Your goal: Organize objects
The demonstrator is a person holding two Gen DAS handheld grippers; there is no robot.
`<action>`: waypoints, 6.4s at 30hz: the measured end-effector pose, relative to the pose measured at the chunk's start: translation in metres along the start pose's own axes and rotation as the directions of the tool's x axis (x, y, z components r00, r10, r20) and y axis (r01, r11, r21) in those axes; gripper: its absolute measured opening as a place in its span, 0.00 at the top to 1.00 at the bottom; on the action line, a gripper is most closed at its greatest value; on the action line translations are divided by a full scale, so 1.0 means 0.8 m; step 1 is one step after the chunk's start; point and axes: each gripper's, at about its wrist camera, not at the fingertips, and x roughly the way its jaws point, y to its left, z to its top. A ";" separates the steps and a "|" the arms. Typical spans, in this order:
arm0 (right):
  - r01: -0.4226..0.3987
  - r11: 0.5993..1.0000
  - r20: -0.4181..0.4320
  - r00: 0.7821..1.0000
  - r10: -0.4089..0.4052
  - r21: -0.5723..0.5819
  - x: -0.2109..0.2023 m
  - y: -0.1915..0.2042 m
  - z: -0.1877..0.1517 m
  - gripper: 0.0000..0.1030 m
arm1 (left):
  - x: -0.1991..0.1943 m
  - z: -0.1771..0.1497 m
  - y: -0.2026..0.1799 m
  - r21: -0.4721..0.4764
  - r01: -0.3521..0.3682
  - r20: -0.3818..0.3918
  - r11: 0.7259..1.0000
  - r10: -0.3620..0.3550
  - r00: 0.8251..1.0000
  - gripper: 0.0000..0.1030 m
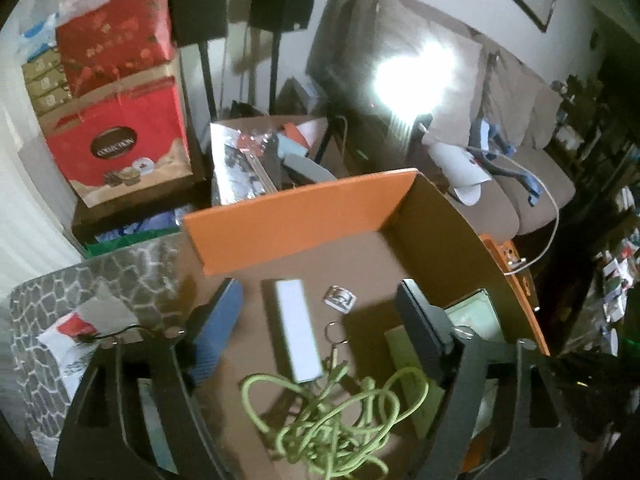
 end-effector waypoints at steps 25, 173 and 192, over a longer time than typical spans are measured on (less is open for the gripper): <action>0.004 1.000 -0.002 1.000 -0.004 -0.005 0.000 0.000 -0.002 0.91 | -0.076 -0.047 0.166 -0.129 -0.187 0.053 0.974 0.195 0.979 0.10; -0.002 1.000 -0.039 0.999 0.002 0.021 0.016 0.003 0.007 0.91 | 0.051 -0.042 -0.147 0.282 0.121 -0.213 0.952 -0.061 0.975 0.86; 0.002 1.000 -0.035 0.999 -0.002 0.008 0.017 0.011 0.008 0.91 | -0.021 -0.027 -0.071 0.195 0.114 -0.109 0.974 -0.095 0.990 0.44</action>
